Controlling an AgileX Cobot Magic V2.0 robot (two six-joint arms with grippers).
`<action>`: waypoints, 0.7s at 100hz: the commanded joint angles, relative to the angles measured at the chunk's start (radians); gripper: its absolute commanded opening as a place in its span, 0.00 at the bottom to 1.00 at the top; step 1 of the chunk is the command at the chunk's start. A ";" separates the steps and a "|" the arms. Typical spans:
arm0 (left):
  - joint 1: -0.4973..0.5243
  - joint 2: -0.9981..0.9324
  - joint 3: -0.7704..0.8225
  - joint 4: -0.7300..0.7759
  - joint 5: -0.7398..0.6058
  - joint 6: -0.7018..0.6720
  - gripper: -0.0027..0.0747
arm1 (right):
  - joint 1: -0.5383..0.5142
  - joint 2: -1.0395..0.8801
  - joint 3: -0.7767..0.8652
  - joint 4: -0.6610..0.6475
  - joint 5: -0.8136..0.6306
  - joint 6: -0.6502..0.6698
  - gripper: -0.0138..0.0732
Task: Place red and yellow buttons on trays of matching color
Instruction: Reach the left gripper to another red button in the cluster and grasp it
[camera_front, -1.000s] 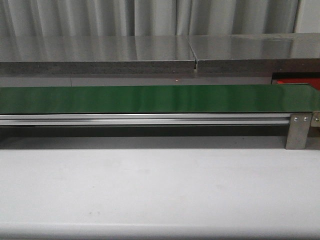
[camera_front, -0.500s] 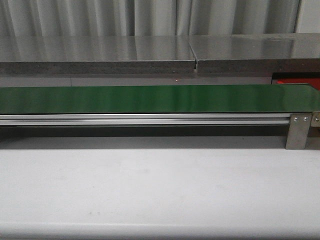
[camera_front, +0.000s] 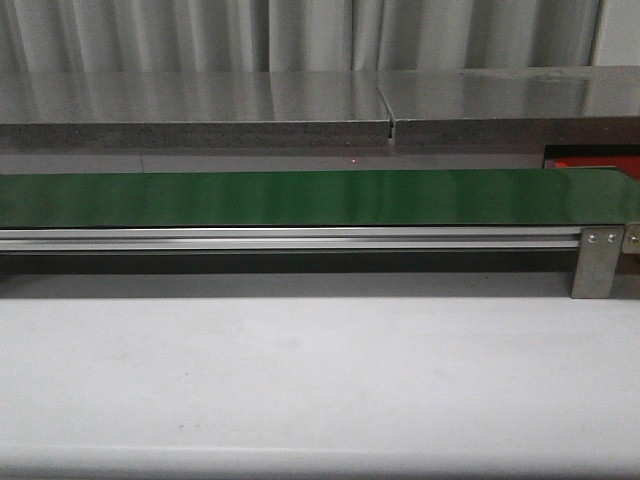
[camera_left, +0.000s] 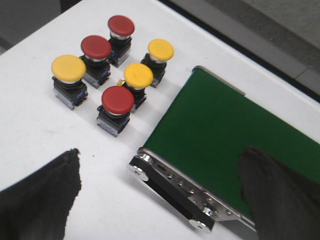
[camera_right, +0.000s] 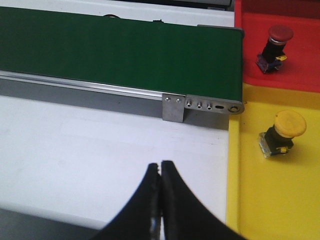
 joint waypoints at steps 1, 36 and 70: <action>0.011 0.067 -0.083 -0.020 -0.025 -0.010 0.80 | 0.001 -0.001 -0.026 0.011 -0.069 -0.003 0.08; 0.011 0.375 -0.309 -0.018 0.016 -0.004 0.80 | 0.001 -0.001 -0.026 0.011 -0.069 -0.003 0.08; 0.011 0.531 -0.444 0.019 0.084 -0.004 0.80 | 0.001 -0.001 -0.026 0.011 -0.069 -0.003 0.08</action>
